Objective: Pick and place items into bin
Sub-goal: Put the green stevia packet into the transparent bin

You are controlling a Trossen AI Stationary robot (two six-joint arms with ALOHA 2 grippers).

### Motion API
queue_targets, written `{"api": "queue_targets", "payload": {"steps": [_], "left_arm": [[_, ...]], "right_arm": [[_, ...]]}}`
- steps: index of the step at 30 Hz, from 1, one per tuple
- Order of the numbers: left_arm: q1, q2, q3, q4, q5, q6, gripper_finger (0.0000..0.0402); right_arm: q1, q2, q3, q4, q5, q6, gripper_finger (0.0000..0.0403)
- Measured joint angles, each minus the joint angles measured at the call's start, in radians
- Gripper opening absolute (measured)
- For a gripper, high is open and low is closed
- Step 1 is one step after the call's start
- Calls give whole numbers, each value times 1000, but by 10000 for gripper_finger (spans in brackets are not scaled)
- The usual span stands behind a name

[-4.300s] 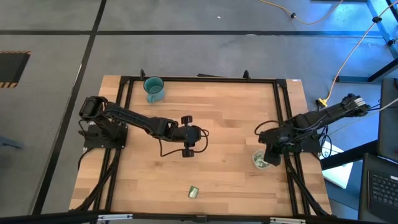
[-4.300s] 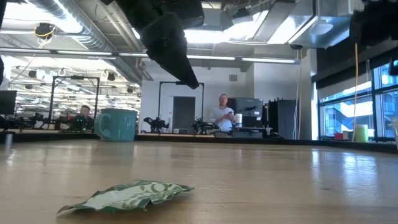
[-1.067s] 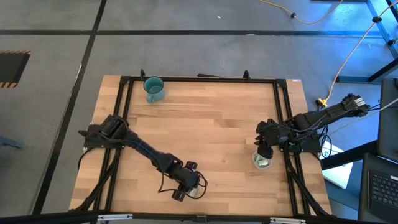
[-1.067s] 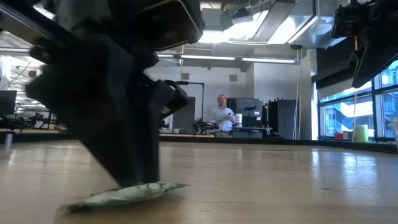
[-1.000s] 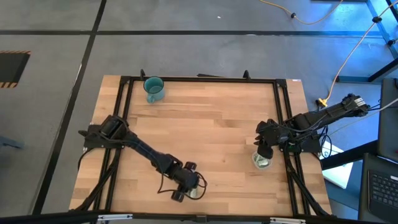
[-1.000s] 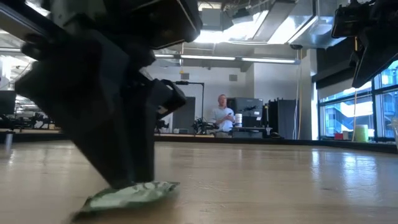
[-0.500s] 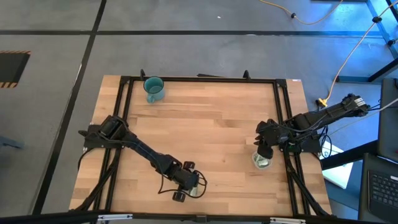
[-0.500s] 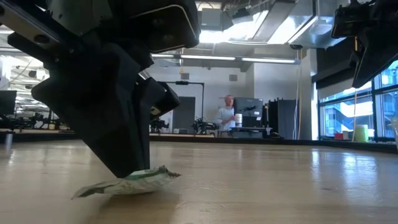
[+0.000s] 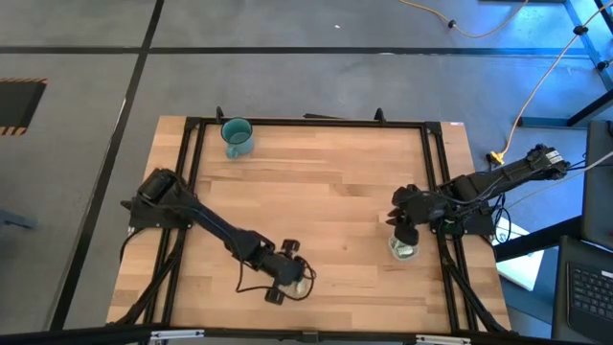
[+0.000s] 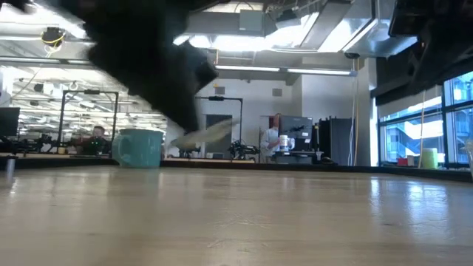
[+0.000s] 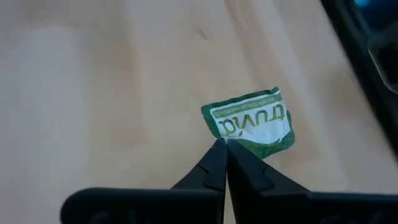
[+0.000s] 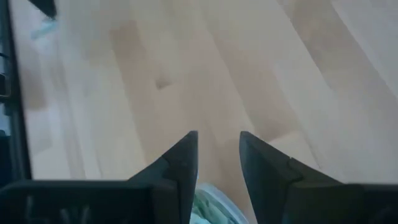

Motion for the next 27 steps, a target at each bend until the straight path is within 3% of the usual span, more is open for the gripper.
{"api": "queue_targets", "payload": {"steps": [6, 13, 19, 27], "left_arm": [[31, -45, 0, 45, -266, 58, 3], [80, -49, 2, 223, -561, 143, 3], [134, -50, 2, 399, -631, 222, 3], [175, -51, 3, 505, -637, 317, 3]], "right_arm": [[0, 0, 0, 78, 0, -29, 122], [0, 0, 0, 154, 0, -140, 122], [0, 0, 0, 280, 16, -306, 122], [0, 28, 0, 473, 20, -472, 122]]}}
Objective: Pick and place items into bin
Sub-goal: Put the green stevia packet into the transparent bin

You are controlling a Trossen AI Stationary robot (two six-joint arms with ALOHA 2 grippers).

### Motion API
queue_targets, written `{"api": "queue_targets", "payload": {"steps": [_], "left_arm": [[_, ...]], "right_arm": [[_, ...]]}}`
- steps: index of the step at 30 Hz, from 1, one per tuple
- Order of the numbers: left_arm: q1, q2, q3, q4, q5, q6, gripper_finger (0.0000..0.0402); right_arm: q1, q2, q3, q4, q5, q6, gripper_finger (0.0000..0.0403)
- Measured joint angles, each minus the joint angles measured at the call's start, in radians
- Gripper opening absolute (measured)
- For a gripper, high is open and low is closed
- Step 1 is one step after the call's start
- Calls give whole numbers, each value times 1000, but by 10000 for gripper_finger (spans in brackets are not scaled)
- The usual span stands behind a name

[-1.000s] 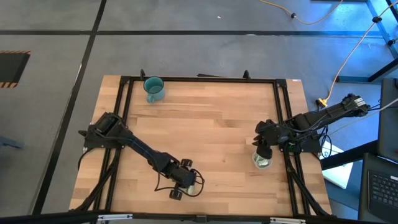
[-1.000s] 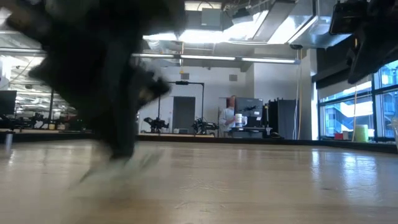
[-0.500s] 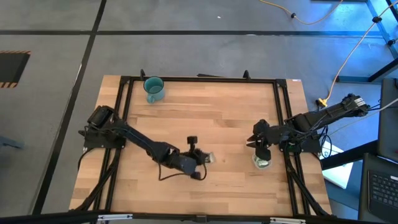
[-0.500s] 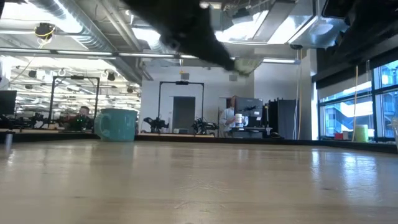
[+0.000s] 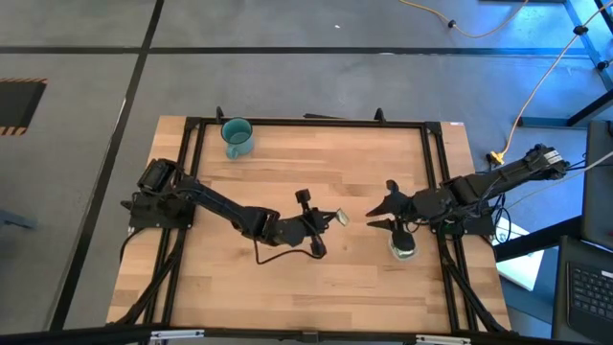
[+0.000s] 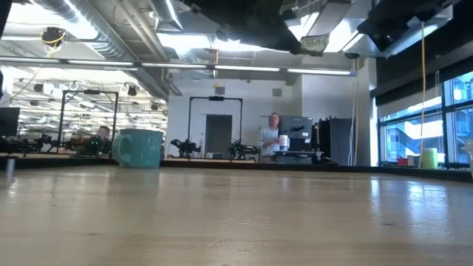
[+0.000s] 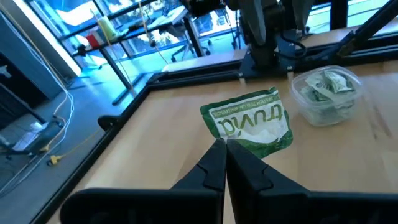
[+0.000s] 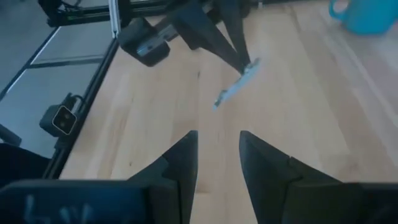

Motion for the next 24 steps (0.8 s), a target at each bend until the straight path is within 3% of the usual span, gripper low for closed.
{"api": "queue_targets", "payload": {"steps": [16, 24], "left_arm": [[17, 0, 1, 49, -37, 67, 3], [21, -1, 1, 49, -133, 101, 3]], "right_arm": [[-51, 190, 0, 139, 33, 31, 122], [-78, 212, 0, 140, 33, 19, 122]]}}
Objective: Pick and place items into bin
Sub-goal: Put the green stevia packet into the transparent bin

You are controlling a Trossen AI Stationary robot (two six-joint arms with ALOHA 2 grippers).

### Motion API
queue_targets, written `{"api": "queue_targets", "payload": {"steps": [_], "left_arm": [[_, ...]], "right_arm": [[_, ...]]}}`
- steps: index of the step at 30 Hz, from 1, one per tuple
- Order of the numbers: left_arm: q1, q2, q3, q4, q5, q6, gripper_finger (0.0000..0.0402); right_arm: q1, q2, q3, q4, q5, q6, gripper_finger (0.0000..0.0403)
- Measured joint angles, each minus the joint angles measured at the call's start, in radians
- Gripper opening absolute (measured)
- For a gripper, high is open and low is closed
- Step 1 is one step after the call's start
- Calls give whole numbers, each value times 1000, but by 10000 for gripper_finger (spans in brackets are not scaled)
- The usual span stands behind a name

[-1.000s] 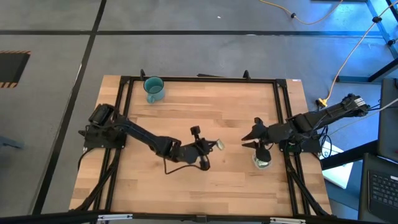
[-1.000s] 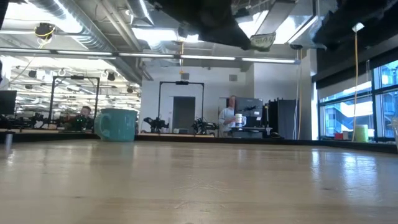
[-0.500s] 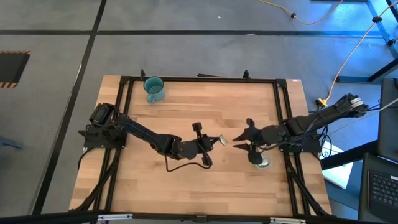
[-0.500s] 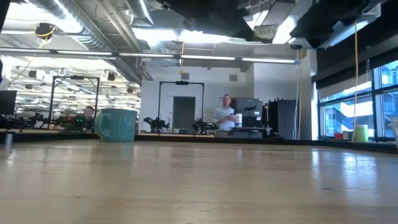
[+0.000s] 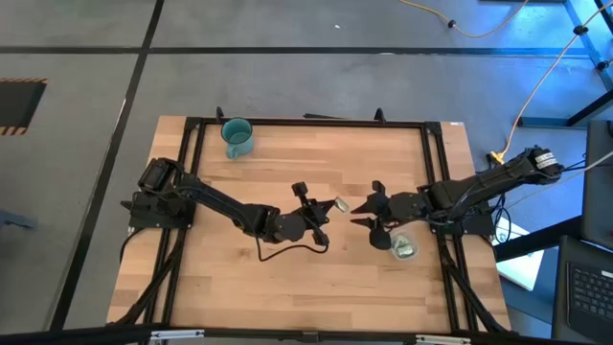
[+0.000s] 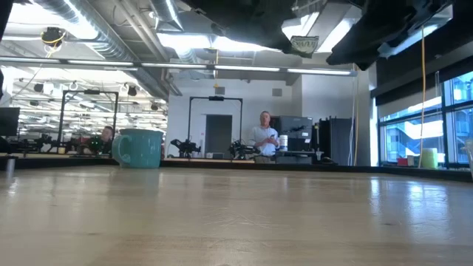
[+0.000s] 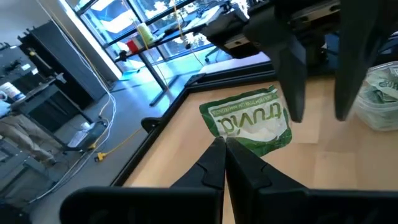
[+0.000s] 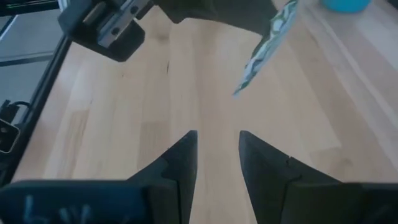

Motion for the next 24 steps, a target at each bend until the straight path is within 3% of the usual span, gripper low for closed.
{"api": "queue_targets", "payload": {"steps": [14, 24], "left_arm": [[0, -1, 0, 0, -62, 0, 3], [-2, -1, 0, 7, -62, 0, 3]], "right_arm": [[-43, 0, 0, 139, 23, 14, 122], [-48, 0, 0, 141, 52, 37, 122]]}}
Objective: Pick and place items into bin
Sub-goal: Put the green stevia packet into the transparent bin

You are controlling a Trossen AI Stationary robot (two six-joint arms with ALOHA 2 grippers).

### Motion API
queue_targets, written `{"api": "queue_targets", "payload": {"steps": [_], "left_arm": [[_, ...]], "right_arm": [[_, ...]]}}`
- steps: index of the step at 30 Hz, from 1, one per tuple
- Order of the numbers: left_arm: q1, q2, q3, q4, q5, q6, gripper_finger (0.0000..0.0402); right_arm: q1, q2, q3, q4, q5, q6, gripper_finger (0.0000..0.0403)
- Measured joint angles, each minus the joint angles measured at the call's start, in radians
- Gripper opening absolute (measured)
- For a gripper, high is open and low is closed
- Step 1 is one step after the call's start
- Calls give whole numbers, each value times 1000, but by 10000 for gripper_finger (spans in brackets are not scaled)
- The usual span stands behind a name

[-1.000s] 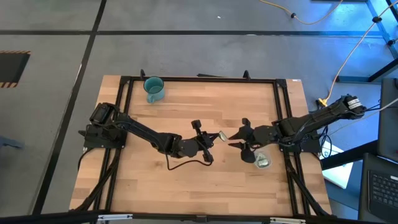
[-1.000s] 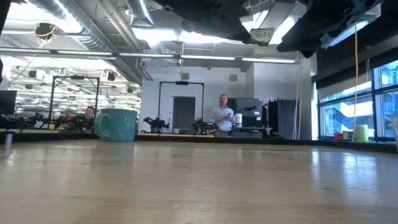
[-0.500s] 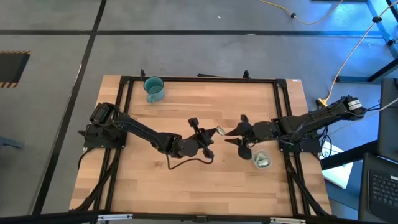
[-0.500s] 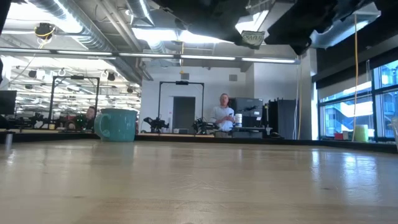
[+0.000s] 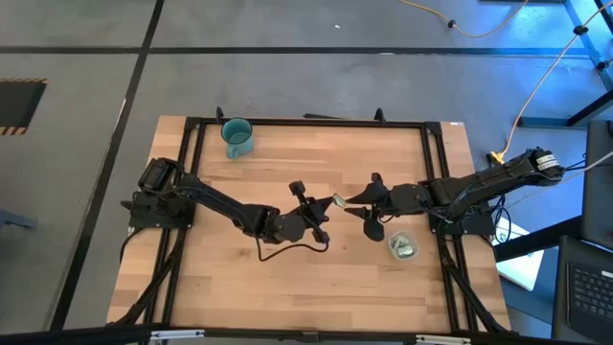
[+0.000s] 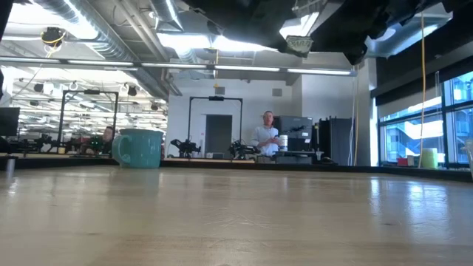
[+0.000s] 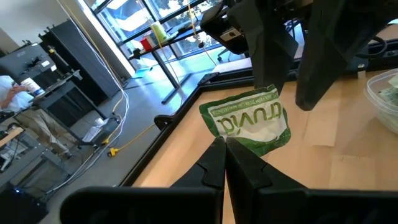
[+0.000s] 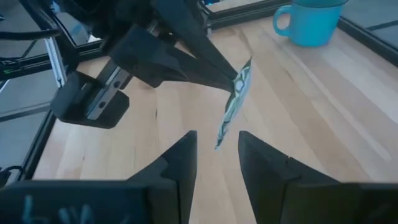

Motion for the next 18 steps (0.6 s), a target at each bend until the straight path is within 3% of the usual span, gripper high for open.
{"api": "queue_targets", "payload": {"steps": [12, 18], "left_arm": [[-7, 0, 1, 32, 18, 16, 3], [-7, 0, 1, 34, 17, 17, 3]], "right_arm": [[0, 0, 0, 9, 60, 71, 118], [0, 0, 0, 8, 60, 78, 64]]}}
